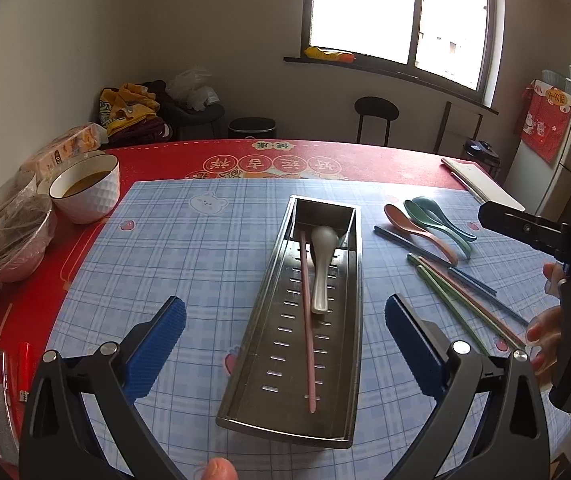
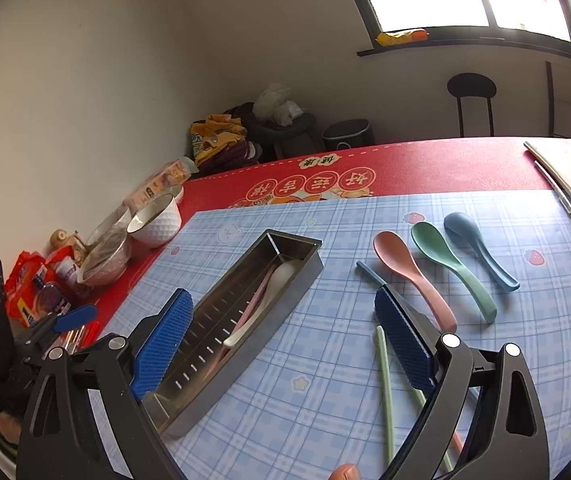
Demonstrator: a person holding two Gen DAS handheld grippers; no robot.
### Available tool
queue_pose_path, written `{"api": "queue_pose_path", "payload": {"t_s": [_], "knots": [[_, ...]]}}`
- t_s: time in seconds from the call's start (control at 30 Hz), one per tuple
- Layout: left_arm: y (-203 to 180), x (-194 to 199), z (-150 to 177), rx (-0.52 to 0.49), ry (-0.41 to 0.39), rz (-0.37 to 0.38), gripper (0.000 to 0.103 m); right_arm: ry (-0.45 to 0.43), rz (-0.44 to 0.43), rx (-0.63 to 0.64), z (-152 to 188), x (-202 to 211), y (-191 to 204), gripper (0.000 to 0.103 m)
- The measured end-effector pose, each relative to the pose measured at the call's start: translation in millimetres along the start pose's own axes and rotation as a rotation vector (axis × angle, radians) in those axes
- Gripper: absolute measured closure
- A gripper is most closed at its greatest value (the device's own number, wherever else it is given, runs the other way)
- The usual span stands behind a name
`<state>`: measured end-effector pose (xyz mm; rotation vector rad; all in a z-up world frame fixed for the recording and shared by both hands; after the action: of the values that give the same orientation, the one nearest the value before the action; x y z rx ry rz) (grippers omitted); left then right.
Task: Organize utensils
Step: 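Move the left tool to the green chopstick and close on it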
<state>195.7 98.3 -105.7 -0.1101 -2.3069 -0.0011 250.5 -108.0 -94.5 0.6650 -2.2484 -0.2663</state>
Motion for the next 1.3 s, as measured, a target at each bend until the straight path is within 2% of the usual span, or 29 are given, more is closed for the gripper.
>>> {"api": "queue_pose_path", "payload": {"t_s": [0.13,0.27,0.4,0.53,0.67,0.83,0.87,0.9,1.0,1.1,1.3], "knots": [[-25,2,4,-0.022,0.000,0.009,0.005,-0.046,0.015,0.047,8,28,-15,0.013],[-46,4,4,-0.030,-0.028,-0.037,0.006,-0.062,0.012,0.081,18,45,-34,0.013],[-66,4,2,-0.027,-0.052,-0.042,0.006,-0.076,0.016,0.091,29,54,-54,0.013],[-87,-1,0,-0.029,-0.051,-0.031,0.006,-0.089,0.130,0.116,35,58,-74,0.013],[-113,-16,3,-0.067,-0.009,-0.034,0.007,-0.107,0.208,0.149,37,60,-89,0.013],[-135,-43,11,-0.049,0.070,0.003,0.023,-0.125,0.221,0.162,34,60,-101,0.013],[-138,-49,13,-0.037,0.084,0.018,0.030,-0.130,0.224,0.159,33,59,-104,0.013],[-141,-54,15,-0.026,0.095,0.040,0.043,-0.134,0.221,0.153,31,58,-107,0.013],[-151,-69,22,-0.008,0.138,0.067,0.056,-0.146,0.191,0.117,30,57,-120,0.013],[-164,-80,26,-0.010,0.161,0.082,0.060,-0.149,0.173,0.075,33,54,-133,0.013],[-188,-101,26,-0.023,0.204,0.066,0.061,-0.165,0.179,0.019,35,59,-149,0.013]]}}
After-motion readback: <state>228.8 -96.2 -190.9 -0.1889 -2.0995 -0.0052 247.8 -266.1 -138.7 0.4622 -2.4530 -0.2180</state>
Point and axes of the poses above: each gripper's, at about its wrist camera, not at the fingertips, and x roughly against the way its jaws point, y to its left, z to its underside, the point moved 6 cm from there along -x, roughly the way its jaws point, and after that the axes turned 7 degrees about y, right-handed, at the moved point
